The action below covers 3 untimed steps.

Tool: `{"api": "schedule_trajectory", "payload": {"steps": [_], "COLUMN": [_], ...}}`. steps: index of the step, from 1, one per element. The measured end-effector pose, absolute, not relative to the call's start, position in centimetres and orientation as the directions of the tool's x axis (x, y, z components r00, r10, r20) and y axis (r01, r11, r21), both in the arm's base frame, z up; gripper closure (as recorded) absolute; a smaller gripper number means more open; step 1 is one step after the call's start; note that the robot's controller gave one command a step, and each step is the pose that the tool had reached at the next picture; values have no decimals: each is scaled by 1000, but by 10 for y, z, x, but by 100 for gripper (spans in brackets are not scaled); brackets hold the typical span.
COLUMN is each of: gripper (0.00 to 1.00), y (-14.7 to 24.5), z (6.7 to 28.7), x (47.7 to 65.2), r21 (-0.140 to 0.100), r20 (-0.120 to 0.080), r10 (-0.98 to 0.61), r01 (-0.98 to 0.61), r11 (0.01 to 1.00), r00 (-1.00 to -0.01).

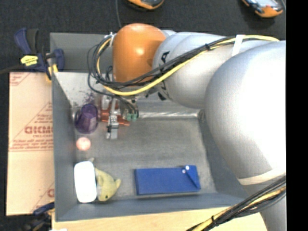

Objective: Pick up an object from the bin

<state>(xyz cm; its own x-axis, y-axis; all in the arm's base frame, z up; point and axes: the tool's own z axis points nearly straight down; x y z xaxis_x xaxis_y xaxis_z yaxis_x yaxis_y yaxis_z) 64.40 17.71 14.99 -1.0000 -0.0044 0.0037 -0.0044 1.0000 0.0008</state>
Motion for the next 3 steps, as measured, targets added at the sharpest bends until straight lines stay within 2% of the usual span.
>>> {"api": "schedule_trajectory", "payload": {"steps": [1, 2, 3], "gripper": [0, 0, 100], "y": [176, 203, 232], "z": [155, 129, 107], "x": [645, 597, 621], "r21": [2, -1, 3], "r20": [-3, -5, -6], "r10": [-1, -171, -194], "r01": [-1, -171, -194], "r11": [1000, 985, 981], "r00": [-1000, -985, -981]}}
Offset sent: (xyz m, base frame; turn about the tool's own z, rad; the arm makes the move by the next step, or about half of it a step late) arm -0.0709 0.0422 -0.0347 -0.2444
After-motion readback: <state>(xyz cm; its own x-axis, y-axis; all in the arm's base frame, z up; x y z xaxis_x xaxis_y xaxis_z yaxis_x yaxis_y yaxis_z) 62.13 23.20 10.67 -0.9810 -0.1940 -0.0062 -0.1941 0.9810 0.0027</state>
